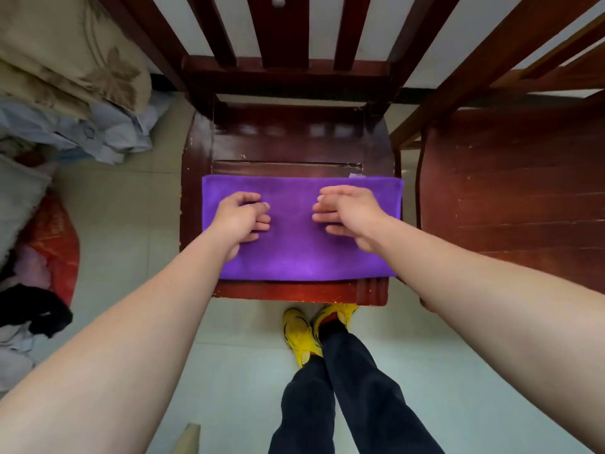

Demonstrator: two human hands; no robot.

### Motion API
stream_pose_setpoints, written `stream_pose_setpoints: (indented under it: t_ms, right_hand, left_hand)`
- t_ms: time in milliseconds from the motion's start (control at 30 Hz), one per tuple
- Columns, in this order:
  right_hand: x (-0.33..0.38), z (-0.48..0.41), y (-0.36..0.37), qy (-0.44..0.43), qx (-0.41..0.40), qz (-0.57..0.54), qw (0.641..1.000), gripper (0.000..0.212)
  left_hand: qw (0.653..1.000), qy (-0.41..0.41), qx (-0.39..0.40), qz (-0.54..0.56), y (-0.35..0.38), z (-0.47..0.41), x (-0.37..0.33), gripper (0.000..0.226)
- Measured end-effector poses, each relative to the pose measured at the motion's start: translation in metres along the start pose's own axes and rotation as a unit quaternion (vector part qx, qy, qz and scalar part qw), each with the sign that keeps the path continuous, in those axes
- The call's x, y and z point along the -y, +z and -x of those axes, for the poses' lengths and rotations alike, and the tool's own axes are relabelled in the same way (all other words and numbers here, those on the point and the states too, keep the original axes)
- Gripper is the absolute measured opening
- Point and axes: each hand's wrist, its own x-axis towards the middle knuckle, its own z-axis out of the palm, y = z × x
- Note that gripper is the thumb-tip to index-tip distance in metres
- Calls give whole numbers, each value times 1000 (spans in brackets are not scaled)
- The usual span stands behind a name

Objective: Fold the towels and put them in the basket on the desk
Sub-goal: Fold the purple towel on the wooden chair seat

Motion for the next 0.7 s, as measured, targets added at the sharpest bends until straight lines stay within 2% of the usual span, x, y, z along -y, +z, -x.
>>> stream_pose_setpoints:
  t_ms: [33, 100, 200, 267, 333, 400, 500, 533, 700]
  right_hand:
    - [-1, -7, -1, 24, 21, 15, 999, 17]
    - [1, -22, -21, 45, -4, -22, 999, 14]
    - [3, -31, -62, 11, -132, -97, 986, 10]
    - [-3, -22, -70, -44, -227, -74, 970, 14]
    - [-12, -9, -59, -88, -276, -45, 956, 21]
    - [-24, 8, -29, -91, -223, -39, 970, 23]
    - [-59, 26, 11, -10, -63, 8, 998, 15]
    - [-72, 28, 12, 18, -45, 22, 999, 12]
    - [-97, 29, -51, 55, -165, 15, 985, 10]
  left_hand:
    - [1000, -16, 1, 19, 0, -2, 3, 13]
    - [996, -26, -24, 81, -10, -10, 9, 10]
    - [990, -25, -76, 114, -28, -11, 23, 13]
    - [989, -14, -110, 101, -34, 0, 33, 12]
    - [991, -8, -112, 78, -32, 13, 45, 13]
    - [996, -23, -67, 57, -27, 27, 55, 14]
    - [997, -62, -21, 36, -27, 35, 77, 13]
    - [997, -68, -31, 38, -30, 34, 85, 14]
    - [996, -60, -70, 16, -43, 34, 110, 17]
